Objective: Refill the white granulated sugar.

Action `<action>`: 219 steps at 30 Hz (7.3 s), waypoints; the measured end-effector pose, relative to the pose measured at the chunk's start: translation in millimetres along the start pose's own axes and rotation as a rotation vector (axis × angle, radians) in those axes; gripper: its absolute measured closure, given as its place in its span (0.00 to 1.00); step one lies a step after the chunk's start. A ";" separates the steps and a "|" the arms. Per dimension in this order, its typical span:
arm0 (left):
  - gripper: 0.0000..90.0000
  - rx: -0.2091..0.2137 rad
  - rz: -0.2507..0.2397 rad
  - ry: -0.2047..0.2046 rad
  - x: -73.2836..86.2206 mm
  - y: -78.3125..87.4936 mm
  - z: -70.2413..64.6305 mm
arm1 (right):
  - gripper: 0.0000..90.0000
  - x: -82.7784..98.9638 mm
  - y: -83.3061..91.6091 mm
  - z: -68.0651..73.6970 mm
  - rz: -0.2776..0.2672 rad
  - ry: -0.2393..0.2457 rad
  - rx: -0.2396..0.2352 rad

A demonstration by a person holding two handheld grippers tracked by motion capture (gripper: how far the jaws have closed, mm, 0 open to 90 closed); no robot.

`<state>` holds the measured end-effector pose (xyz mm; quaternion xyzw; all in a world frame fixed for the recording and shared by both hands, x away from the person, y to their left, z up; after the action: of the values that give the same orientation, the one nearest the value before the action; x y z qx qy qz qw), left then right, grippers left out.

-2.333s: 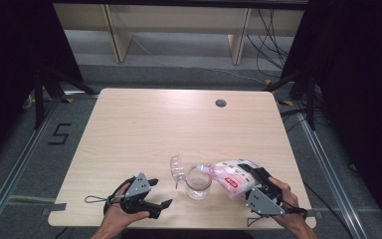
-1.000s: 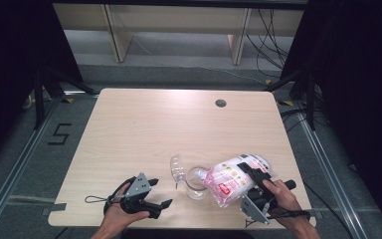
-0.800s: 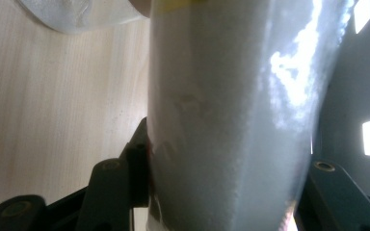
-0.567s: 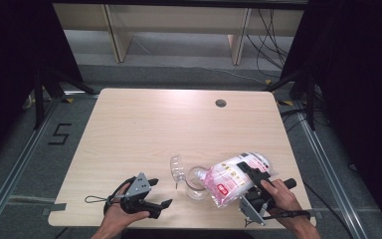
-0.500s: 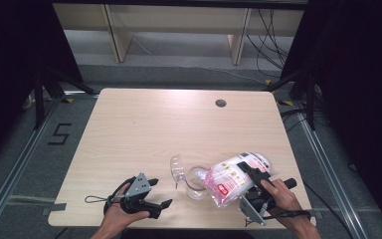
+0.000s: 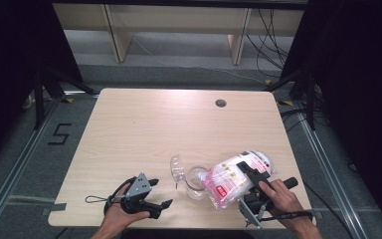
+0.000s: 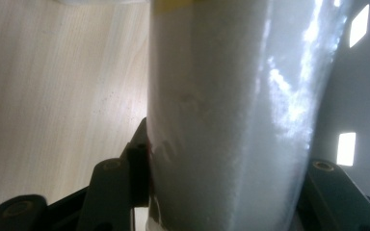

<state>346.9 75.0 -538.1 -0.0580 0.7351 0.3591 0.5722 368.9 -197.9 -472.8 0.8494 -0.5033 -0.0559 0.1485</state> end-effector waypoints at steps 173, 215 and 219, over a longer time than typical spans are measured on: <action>0.18 0.010 -0.001 0.002 0.5 -2.3 -3.8 | 0.61 -2.5 4.1 -14.3 0.065 0.253 0.025; 0.18 0.009 -0.006 0.007 0.2 -2.9 -3.8 | 0.61 -2.4 5.3 -15.1 0.069 0.254 0.020; 0.18 0.009 -0.006 0.006 0.2 -2.9 -3.8 | 0.61 -3.0 5.3 -15.3 0.072 0.263 0.011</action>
<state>345.2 70.7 -539.2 -0.0587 0.7382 0.3540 0.5713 366.7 -194.7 -456.8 0.8316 -0.5100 0.0640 0.2104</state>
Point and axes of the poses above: each handheld gripper's, and its own axes: y roughly backward along the jaws, x roughly out of its underside, z roughly to its left, the point moved 8 cm from there along -y, roughly forward along the jaws, and after that the axes turned 4 degrees about -z, right-handed, at the moved point
